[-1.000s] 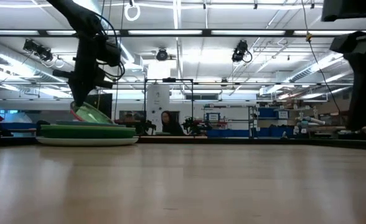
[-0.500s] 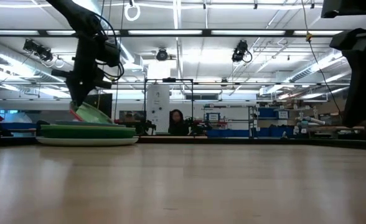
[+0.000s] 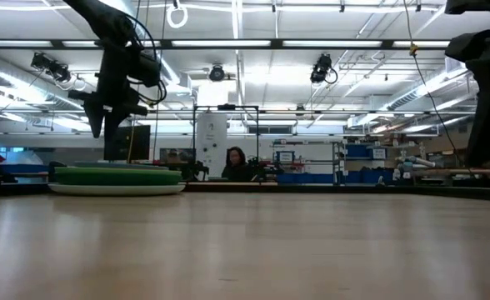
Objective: Stack plastic plates
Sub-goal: Return to Home Position
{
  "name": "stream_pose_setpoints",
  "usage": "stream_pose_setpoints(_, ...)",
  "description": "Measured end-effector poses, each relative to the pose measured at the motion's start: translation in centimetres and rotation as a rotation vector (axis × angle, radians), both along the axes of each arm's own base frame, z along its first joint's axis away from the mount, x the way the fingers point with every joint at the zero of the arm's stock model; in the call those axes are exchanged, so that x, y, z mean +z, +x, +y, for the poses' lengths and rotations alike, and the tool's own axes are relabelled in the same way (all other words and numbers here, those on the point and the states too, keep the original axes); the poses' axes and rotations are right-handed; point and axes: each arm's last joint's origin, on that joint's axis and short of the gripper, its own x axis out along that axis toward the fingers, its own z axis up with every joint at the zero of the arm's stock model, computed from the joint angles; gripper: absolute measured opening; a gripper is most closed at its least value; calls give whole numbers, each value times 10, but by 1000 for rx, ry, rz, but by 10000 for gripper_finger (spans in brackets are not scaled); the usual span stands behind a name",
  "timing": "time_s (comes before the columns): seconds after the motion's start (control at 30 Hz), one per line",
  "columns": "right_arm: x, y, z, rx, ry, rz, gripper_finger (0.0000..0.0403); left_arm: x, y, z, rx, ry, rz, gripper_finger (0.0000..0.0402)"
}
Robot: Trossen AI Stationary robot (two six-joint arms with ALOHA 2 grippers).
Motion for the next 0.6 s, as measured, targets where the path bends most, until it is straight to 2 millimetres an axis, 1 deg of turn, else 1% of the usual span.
stream_pose_setpoints(0.1,6,2,-2,20,-13,28,155,9,1,-7,-16,32,-21,148)
stream_pose_setpoints(0.23,16,10,-5,69,-33,65,155,27,9,-24,-99,110,-74,149)
stream_pose_setpoints(0.33,19,18,-9,109,-59,71,155,42,22,-42,-197,182,-133,149)
stream_pose_setpoints(0.47,18,29,-22,136,-106,90,155,58,43,-70,-364,270,-232,149)
stream_pose_setpoints(0.6,18,43,-35,176,-169,71,155,66,64,-99,-525,303,-308,149)
